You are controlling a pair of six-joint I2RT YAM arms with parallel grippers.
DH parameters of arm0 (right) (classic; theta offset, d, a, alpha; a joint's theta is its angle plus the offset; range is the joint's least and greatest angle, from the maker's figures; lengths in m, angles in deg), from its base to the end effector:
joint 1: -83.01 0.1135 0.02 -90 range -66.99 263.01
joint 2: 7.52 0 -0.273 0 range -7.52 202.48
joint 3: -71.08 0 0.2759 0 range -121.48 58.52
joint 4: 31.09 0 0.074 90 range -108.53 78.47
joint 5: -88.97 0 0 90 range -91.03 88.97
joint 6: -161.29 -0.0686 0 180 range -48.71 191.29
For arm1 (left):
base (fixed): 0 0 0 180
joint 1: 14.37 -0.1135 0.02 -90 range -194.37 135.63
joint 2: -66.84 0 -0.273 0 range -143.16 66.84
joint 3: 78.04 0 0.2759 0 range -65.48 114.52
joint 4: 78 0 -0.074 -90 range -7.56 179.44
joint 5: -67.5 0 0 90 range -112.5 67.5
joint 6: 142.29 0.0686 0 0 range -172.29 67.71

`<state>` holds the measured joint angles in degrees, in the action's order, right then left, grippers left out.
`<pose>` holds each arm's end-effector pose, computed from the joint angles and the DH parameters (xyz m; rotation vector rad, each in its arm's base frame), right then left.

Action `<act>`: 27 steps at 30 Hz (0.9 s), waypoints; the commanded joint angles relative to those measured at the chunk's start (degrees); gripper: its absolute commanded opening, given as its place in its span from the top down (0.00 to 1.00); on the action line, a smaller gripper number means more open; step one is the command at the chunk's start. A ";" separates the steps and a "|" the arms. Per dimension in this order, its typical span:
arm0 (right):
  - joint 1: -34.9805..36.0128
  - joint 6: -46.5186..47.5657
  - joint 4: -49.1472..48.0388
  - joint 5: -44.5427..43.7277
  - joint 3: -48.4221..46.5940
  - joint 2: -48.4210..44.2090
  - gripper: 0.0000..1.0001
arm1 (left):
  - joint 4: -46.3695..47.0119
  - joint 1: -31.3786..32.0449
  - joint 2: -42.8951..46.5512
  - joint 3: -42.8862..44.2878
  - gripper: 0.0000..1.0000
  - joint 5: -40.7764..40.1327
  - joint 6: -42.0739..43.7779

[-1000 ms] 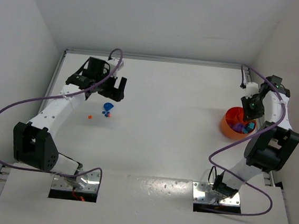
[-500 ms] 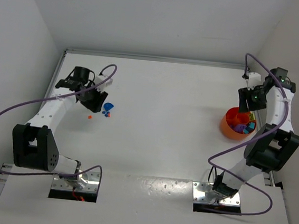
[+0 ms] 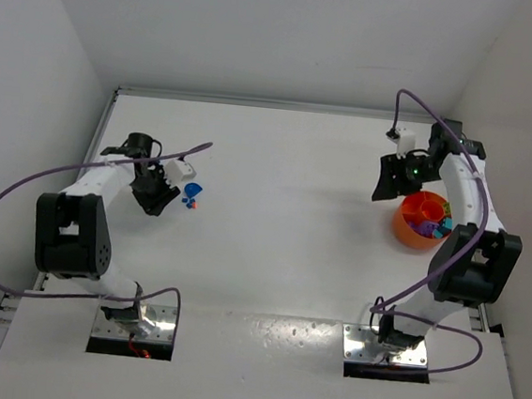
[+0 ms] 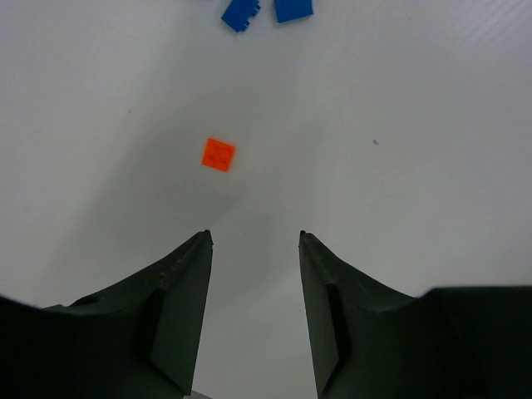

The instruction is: Sort the legos into containers by color

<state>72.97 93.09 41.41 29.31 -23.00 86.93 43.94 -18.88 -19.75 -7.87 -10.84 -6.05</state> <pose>0.3569 -0.0280 0.2566 -0.3798 2.6297 0.5825 0.3063 0.0103 0.1720 1.0371 2.6111 -0.0951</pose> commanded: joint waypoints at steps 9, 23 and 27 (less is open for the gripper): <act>4.07 -4.66 -4.75 0.95 2.15 -2.78 0.49 | 3.66 -1.11 -12.63 7.61 0.48 0.20 9.57; 5.65 -6.33 -5.27 -0.11 2.15 -2.26 0.49 | 3.66 -1.11 -18.27 9.29 0.52 -0.40 10.19; 6.18 -6.33 -5.27 -0.11 2.15 -1.73 0.49 | 4.18 -1.11 -19.40 9.28 0.52 -0.41 10.19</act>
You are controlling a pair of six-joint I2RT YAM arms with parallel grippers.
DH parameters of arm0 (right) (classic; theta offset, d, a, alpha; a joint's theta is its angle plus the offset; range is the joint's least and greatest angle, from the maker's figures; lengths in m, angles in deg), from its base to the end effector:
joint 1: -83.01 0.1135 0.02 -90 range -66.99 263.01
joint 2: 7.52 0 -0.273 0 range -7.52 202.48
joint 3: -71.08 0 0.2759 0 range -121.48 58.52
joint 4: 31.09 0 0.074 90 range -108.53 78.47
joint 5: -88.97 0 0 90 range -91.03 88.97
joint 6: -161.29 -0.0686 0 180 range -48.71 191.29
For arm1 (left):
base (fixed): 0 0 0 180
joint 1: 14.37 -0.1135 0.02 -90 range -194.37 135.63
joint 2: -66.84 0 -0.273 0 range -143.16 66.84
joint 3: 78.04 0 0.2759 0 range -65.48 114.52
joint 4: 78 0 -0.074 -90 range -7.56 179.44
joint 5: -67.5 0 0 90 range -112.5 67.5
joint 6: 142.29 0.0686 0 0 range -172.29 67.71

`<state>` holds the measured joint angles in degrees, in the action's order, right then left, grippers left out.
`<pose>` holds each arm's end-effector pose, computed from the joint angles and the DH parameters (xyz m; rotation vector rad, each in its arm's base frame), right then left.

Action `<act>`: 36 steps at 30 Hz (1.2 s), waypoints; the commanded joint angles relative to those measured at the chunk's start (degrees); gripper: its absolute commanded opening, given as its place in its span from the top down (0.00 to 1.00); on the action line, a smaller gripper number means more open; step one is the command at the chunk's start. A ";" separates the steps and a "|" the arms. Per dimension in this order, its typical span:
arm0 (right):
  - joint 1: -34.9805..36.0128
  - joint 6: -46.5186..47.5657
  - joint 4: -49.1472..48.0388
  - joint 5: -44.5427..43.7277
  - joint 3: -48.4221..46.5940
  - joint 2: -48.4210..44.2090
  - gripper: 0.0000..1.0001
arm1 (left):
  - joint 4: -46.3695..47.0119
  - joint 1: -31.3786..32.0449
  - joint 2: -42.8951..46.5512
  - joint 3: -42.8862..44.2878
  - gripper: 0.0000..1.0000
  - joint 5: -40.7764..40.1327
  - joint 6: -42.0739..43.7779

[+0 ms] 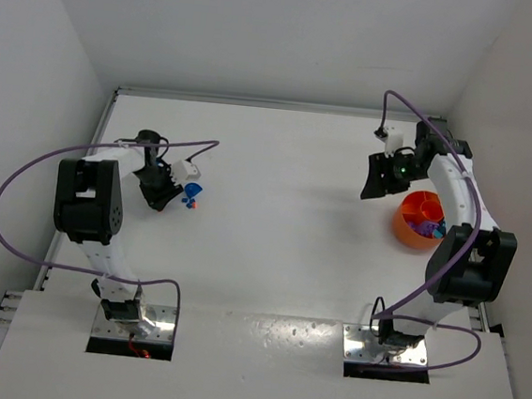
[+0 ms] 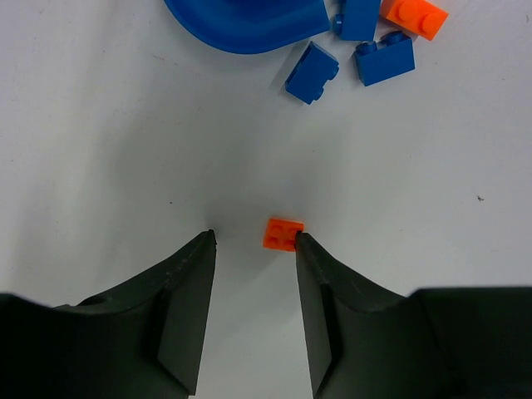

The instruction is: Sort the legos into containers by color

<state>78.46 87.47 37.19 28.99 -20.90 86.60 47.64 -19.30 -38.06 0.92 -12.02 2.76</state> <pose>0.3616 0.0057 0.2498 -0.3905 2.6240 0.6167 0.3619 0.0187 0.1172 1.2497 2.6194 -0.1074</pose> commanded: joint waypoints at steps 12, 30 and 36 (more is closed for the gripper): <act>1.22 -0.72 -1.06 -0.84 -1.00 -0.35 0.50 | 0.49 -0.08 -3.81 -1.26 0.53 0.15 2.43; 1.74 -0.72 -1.06 -0.84 -0.48 -0.35 0.50 | 0.49 1.50 -3.82 -5.31 0.61 0.15 2.96; 1.74 -0.72 -1.06 -0.84 -0.48 -0.35 0.50 | -0.03 2.03 -4.35 -4.69 0.75 -0.37 2.43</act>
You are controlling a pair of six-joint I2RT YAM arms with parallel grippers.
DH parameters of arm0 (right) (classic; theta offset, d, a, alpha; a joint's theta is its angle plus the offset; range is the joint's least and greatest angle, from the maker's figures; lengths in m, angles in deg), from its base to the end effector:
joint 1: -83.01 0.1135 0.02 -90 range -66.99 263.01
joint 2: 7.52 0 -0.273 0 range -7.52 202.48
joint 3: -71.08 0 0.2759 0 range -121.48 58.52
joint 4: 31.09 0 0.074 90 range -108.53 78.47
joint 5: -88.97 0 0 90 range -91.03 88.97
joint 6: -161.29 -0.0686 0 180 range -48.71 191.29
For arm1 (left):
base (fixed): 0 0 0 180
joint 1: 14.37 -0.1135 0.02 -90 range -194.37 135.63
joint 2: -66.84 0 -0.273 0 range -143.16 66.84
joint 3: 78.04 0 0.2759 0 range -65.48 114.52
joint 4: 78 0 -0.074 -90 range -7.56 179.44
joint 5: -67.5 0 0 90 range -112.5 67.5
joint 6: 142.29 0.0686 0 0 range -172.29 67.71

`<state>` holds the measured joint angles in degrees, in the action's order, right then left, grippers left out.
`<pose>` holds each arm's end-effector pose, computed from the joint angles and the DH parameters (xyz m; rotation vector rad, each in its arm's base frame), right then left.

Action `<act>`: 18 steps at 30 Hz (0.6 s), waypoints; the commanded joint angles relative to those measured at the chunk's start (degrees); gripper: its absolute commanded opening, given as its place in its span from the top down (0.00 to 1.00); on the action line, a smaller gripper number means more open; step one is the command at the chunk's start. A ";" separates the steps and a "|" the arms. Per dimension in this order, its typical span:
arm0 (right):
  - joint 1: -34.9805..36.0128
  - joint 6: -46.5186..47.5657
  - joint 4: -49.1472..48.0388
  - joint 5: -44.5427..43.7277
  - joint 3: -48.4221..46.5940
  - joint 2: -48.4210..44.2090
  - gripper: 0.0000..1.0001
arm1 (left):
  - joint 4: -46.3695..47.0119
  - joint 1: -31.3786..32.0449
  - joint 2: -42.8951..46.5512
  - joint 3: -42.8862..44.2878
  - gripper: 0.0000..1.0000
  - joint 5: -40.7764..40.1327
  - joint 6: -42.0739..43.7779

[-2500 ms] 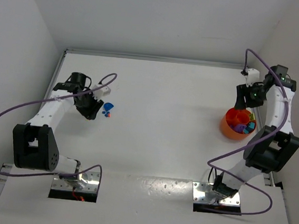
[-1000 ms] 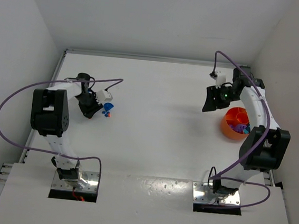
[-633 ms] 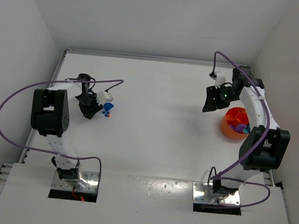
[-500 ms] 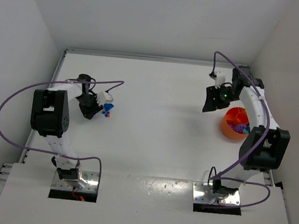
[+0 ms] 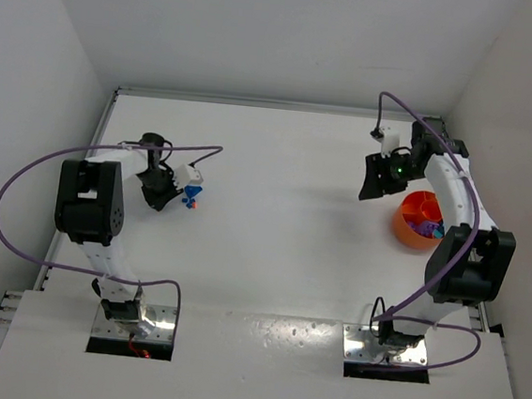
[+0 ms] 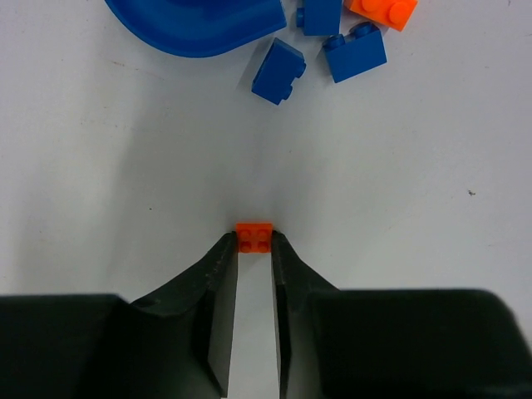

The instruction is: Sort the legos into containers by color

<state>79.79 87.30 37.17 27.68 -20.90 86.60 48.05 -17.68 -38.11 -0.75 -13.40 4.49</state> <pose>0.3616 0.0127 0.2491 -0.4137 2.6340 0.5953 0.3555 0.0097 0.1090 1.3353 2.6128 -0.0944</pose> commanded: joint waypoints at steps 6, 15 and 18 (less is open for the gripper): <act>1.73 -2.73 -1.03 3.71 -0.48 -0.35 0.50 | -0.98 0.94 -4.92 -1.89 0.83 1.53 -0.35; 4.98 -7.13 -4.20 20.22 3.39 1.23 0.50 | -3.35 1.47 7.72 -0.04 0.97 18.46 -4.74; 6.03 -9.14 -4.81 26.56 3.39 2.72 0.50 | -3.87 4.09 13.07 0.48 0.98 24.01 -7.72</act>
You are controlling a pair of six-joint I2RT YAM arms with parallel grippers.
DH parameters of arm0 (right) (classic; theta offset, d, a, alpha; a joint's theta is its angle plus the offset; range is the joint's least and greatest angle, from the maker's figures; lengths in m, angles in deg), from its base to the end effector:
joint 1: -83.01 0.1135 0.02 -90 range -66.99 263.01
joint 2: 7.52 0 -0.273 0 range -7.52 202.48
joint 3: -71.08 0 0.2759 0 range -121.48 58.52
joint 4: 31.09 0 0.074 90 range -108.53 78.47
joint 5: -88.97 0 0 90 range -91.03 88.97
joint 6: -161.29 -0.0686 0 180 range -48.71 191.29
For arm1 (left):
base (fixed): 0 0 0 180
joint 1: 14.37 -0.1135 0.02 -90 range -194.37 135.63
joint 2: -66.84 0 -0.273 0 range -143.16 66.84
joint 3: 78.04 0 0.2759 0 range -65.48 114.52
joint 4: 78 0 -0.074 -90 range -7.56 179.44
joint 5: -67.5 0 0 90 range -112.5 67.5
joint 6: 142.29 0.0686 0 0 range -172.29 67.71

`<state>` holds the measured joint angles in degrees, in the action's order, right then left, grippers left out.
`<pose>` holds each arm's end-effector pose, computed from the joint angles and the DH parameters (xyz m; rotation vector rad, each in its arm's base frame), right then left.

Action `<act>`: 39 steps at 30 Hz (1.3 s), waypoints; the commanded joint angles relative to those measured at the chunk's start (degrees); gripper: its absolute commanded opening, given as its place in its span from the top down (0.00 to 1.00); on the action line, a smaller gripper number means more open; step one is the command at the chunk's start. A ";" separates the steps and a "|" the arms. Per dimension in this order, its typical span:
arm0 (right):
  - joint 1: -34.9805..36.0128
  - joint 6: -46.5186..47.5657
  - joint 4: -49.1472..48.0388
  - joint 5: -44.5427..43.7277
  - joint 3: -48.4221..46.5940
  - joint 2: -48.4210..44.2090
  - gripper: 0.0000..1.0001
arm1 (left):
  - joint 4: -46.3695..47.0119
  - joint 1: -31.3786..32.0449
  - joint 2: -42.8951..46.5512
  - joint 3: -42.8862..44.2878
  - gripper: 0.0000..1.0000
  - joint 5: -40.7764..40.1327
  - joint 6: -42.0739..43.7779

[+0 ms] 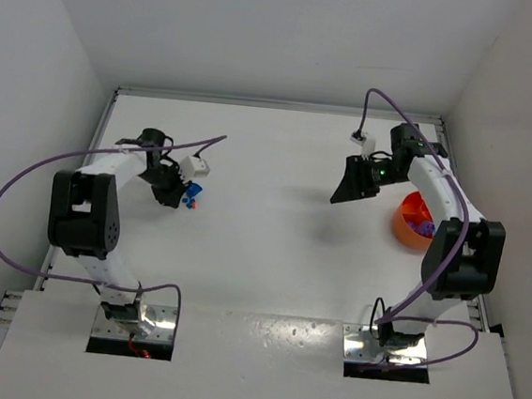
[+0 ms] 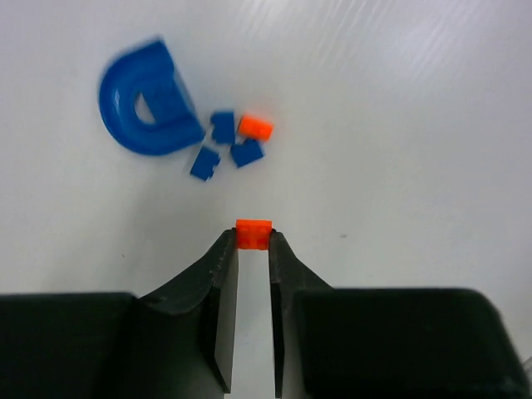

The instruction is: Sort the legos into containers by color

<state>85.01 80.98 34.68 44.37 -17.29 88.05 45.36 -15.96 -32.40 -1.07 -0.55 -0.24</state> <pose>0.3541 0.0612 0.2338 -0.4274 2.5738 1.0607 0.3462 -0.0160 0.1433 1.2306 2.4889 -0.3588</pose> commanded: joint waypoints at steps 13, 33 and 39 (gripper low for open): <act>6.78 -15.12 -8.47 26.93 -0.83 8.57 0.50 | 2.32 21.07 19.17 3.09 0.98 20.94 -23.04; 18.13 -29.90 -18.93 20.24 -3.47 12.80 0.53 | 12.08 36.82 13.90 9.87 0.99 15.40 -41.33; 18.65 -30.52 -19.64 20.86 -3.99 12.80 0.53 | 12.61 38.15 12.76 9.87 0.99 14.88 -41.86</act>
<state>103.00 51.56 16.96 63.72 -19.00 101.18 56.03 21.35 -19.48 7.04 14.67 -40.71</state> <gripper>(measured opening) 0.469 0.217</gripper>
